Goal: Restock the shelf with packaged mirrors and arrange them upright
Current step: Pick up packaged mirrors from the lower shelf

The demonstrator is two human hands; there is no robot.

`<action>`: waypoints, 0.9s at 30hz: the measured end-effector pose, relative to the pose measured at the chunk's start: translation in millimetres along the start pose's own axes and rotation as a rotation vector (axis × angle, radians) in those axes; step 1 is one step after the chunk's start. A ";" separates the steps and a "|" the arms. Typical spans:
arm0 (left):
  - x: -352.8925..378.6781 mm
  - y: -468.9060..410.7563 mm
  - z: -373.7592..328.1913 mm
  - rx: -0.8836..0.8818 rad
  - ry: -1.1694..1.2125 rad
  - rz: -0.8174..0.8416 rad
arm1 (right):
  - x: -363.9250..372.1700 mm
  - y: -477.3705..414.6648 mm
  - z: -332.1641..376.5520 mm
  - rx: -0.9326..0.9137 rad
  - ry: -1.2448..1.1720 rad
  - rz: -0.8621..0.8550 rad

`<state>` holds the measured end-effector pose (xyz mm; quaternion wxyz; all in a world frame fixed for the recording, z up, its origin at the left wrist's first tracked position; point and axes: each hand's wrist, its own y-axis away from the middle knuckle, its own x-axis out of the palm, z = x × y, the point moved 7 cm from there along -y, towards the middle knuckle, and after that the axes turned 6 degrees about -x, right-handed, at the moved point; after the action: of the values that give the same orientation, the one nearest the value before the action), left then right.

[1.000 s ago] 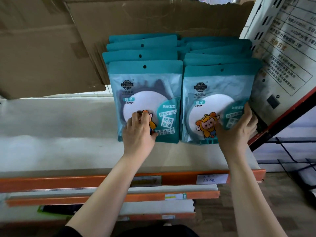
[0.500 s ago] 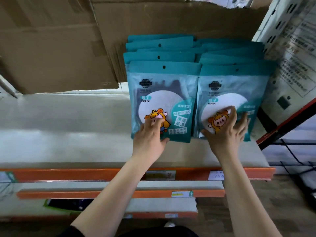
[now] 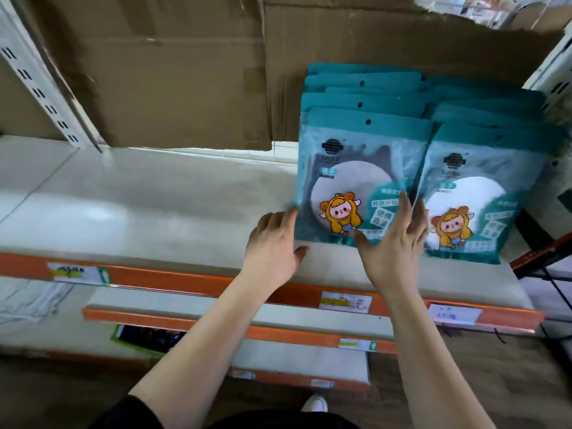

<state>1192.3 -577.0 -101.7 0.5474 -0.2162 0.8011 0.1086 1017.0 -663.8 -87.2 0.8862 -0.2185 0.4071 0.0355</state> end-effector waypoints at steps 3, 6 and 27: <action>-12.2 8.6 22.4 -0.030 0.030 0.021 | 19.9 9.1 29.5 -0.022 0.027 0.102; -33.3 18.7 55.3 -0.082 0.015 0.004 | 45.1 21.8 64.8 -0.096 0.068 0.231; -192.3 144.2 357.6 -0.564 0.108 -0.263 | 204.4 133.3 369.5 -0.480 -0.021 0.663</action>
<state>1481.1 -259.0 -67.9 0.4318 -0.4668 0.7325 0.2430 1381.9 -413.3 -73.9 0.7546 -0.2756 0.4264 0.4156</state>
